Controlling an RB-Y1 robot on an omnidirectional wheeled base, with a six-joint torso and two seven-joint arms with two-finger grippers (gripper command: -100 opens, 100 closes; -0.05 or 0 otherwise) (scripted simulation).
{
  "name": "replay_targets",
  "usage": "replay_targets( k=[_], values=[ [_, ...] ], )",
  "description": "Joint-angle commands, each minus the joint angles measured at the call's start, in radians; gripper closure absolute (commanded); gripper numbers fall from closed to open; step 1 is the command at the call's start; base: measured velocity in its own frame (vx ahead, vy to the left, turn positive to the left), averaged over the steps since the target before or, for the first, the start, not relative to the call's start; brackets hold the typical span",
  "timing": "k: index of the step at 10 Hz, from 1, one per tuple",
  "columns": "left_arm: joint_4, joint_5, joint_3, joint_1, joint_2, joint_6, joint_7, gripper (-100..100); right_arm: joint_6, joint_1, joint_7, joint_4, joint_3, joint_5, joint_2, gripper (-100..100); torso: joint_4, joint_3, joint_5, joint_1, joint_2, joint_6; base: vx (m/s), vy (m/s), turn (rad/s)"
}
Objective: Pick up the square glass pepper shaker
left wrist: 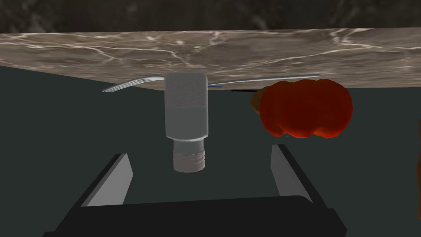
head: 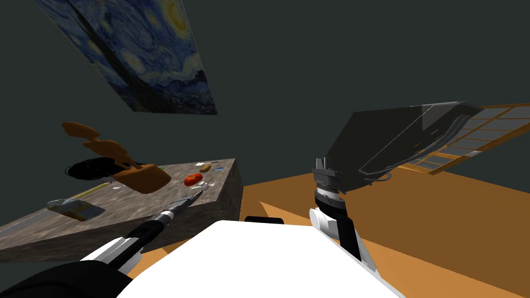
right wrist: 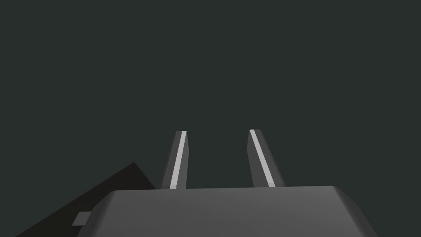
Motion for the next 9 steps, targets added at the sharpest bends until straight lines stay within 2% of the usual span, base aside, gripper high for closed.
replay_targets(
  k=[1, 9],
  values=[
    [-0.018, 0.003, 0.000, 0.032, 0.028, 0.007, 0.015, -100, 0.000, 0.000, 0.000, 0.000, 0.000, 0.000, 0.000, 0, 0.000, 0.000, 0.000, 0.000, 0.000, 0.000, 0.060, -0.012, 0.006],
    [-0.104, 0.017, 0.001, 0.193, 0.154, 0.036, 0.078, -100, 0.000, 0.000, 0.000, 0.000, 0.000, 0.000, 0.000, 0, 0.000, 0.000, 0.000, 0.000, 0.000, 0.000, 0.058, -0.008, 0.006]
  ],
)
